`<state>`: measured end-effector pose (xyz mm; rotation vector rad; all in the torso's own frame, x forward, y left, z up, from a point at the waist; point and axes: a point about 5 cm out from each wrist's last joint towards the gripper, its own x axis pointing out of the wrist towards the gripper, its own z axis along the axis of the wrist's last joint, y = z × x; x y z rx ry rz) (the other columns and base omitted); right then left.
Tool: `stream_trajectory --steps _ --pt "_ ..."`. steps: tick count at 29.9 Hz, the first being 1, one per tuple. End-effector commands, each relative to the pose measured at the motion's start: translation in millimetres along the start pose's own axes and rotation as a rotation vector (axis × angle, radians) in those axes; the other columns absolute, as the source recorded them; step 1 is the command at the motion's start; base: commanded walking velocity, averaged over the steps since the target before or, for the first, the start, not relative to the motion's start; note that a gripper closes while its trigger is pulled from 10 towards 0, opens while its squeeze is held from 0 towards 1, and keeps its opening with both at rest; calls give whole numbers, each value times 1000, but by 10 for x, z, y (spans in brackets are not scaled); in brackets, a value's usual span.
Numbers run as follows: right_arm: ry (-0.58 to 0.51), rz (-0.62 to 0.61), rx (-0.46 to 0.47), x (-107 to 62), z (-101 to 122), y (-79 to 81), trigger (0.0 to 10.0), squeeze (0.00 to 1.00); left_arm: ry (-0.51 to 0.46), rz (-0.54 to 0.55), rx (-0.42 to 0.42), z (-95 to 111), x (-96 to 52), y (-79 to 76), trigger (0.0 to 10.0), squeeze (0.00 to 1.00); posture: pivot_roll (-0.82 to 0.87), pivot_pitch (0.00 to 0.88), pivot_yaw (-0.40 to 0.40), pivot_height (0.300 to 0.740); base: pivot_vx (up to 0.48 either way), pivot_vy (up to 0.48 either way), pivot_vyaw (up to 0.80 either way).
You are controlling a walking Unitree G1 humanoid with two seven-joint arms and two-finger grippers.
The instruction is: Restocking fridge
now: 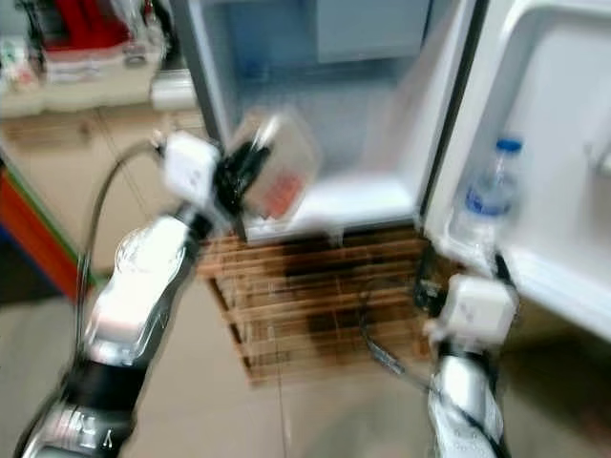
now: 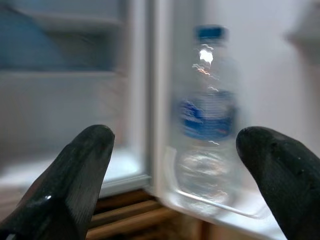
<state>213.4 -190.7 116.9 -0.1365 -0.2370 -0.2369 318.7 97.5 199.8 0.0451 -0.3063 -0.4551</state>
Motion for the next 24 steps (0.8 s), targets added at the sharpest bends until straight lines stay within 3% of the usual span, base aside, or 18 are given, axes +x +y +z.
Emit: stream_trajectory --steps 1,4,7,10,14,21,24 --pt "12 -26 -20 -18 -32 -82 10000 0 -55 -60 -9 130 98 -142 10000 0 -105 0 83 740 446 0 0" --pt "14 -24 -15 -24 -34 -76 10000 0 -43 -109 2 136 154 -199 10000 0 -102 0 84 740 452 0 0" --pt "19 -17 -10 -37 -45 -50 10000 0 -23 -238 34 129 220 -404 10000 0 -101 0 86 740 477 0 0" --pt "19 -13 -9 -43 -46 -32 10000 0 -23 -289 -10 145 240 -488 10000 0 -108 0 91 740 472 0 0" --pt "31 -10 -5 -71 -64 -13 10000 0 11 -348 -28 127 257 -615 10000 0 -115 8 95 740 0 0 0" --pt "46 5 -12 -158 -40 -17 10000 0 27 -433 -196 207 469 -824 10000 0 -157 60 89 740 0 0 0" --pt "64 4 -37 -281 -5 -89 10000 0 11 -454 -256 241 564 -965 10000 0 -209 108 84 740 0 0 0"
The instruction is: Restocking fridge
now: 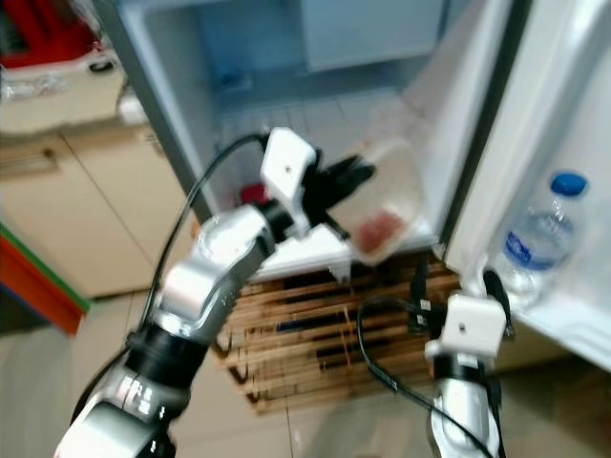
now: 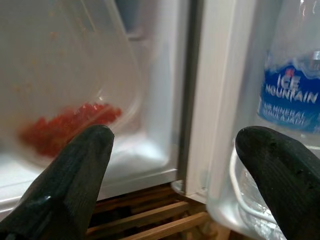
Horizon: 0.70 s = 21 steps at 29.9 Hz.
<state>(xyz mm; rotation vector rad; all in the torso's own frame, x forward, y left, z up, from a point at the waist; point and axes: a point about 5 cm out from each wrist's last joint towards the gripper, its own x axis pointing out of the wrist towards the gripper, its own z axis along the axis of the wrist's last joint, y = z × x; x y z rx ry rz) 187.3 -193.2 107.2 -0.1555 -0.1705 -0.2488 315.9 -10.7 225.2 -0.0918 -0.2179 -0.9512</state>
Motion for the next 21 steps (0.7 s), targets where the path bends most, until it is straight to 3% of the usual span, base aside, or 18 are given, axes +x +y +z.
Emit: stream_trajectory --steps 1,4,5,10,11,16,21 --pt "8 5 -18 -71 43 -41 10000 0 -37 18 -53 18 83 -8 10000 0 -226 120 84 740 0 0 0" --pt "36 -13 -36 -208 53 -119 10000 0 -58 84 -115 -9 153 53 10000 0 -264 147 80 740 0 0 0" --pt "56 -22 -45 -281 52 -162 10000 0 -65 152 -149 -33 161 131 10000 0 -276 161 76 740 0 0 0" --pt "131 -7 -79 -557 97 -276 10000 0 -73 370 -316 -187 91 321 10000 0 -326 234 28 740 0 0 0" --pt "151 6 -92 -610 111 -308 10000 0 -58 418 -391 -290 70 323 10000 0 -332 246 17 740 0 0 0" --pt "180 23 -106 -685 155 -360 10000 0 -48 487 -549 -465 93 262 10000 0 -349 272 -5 740 0 0 0" --pt "201 34 -99 -734 165 -330 10000 0 -27 489 -585 -503 180 190 10000 0 -346 282 -3 740 0 0 0"
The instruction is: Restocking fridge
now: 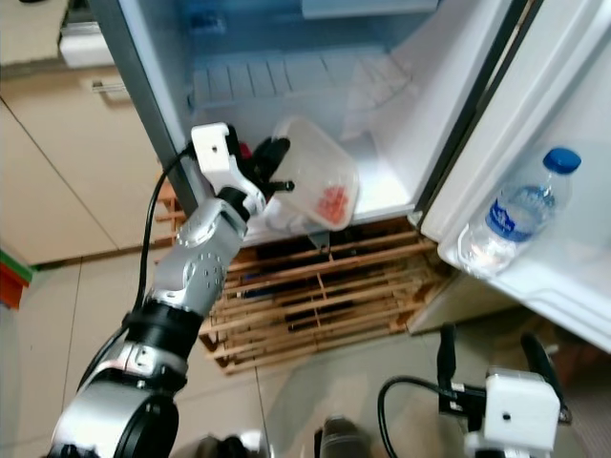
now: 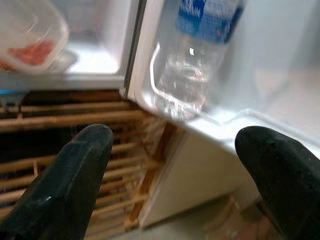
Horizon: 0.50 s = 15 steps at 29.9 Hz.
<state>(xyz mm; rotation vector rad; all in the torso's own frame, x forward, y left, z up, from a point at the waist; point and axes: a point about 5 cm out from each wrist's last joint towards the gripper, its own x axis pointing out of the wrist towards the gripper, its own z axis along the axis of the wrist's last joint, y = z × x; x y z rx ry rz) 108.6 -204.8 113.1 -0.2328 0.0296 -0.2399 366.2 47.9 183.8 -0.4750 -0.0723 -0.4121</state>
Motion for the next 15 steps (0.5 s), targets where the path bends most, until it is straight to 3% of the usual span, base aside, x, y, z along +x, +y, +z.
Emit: stream_trajectory --steps 1,7,8,15 --pt "18 5 4 -32 7 1 10000 0 116 -46 -214 -367 100 -627 10000 0 -343 287 3 740 0 0 0" --pt "35 12 16 -62 2 39 10000 0 128 -16 -187 -357 144 -644 10000 0 -338 289 13 740 0 0 0" --pt "37 12 18 -63 -3 47 10000 0 124 -19 -181 -347 147 -656 10000 1000 -337 287 16 740 0 0 0" --pt "41 14 28 -38 -30 80 10000 0 89 71 -156 -285 173 -647 10000 1000 -324 272 22 740 0 0 0"
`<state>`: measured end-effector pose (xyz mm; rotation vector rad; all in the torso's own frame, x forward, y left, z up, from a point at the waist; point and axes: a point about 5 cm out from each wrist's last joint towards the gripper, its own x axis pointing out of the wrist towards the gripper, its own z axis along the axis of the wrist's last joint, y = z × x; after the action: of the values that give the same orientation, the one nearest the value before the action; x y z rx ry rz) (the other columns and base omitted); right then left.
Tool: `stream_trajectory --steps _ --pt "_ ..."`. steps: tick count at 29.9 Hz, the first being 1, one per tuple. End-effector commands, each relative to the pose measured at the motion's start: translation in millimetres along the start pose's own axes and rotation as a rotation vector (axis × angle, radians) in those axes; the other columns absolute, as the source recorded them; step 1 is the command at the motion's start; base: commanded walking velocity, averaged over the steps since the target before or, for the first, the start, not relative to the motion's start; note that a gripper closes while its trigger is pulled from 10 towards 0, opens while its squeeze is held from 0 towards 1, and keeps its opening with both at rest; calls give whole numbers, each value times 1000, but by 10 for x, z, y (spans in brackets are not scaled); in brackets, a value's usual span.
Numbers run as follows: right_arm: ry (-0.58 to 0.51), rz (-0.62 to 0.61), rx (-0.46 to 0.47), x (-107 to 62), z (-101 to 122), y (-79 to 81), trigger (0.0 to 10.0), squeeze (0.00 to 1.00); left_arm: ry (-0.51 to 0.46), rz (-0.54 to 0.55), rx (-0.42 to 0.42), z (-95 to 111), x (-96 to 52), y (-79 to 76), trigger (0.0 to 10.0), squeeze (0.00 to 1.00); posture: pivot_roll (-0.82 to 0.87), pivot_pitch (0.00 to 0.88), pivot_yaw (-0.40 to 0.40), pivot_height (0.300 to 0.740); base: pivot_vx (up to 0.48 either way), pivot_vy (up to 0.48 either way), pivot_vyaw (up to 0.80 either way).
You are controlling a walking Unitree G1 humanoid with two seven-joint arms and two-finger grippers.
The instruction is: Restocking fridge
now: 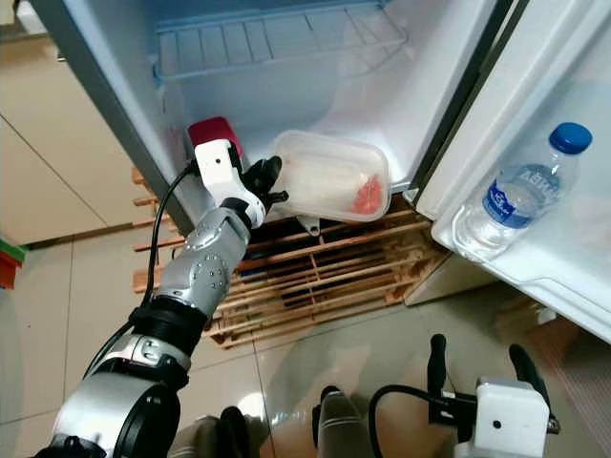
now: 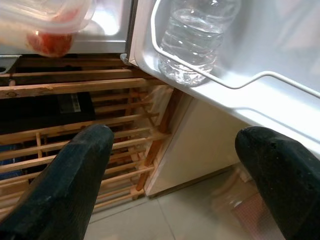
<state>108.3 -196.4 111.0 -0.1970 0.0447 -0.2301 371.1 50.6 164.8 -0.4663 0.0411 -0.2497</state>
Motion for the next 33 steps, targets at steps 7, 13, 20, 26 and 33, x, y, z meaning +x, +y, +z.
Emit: stream_trajectory --steps 7,13,20,26,33 --pt "27 6 -1 8 -98 0 10000 0 -12 11 -69 -9 92 -720 10000 1000 -317 257 25 740 0 0 0" --pt "33 5 3 19 -173 -9 10000 0 -76 31 -26 173 140 -739 10000 1000 -312 252 28 740 0 0 0" --pt "48 8 6 31 -341 -21 10000 0 -81 -4 102 151 150 -844 10000 1000 -304 249 29 740 0 0 0" --pt "56 10 6 45 -452 -38 10000 0 -60 -17 132 89 155 -871 10000 0 -302 249 31 740 0 0 0" --pt "66 9 8 61 -621 -73 10000 0 -76 -31 185 71 148 -910 10000 0 -297 247 33 740 0 0 0"
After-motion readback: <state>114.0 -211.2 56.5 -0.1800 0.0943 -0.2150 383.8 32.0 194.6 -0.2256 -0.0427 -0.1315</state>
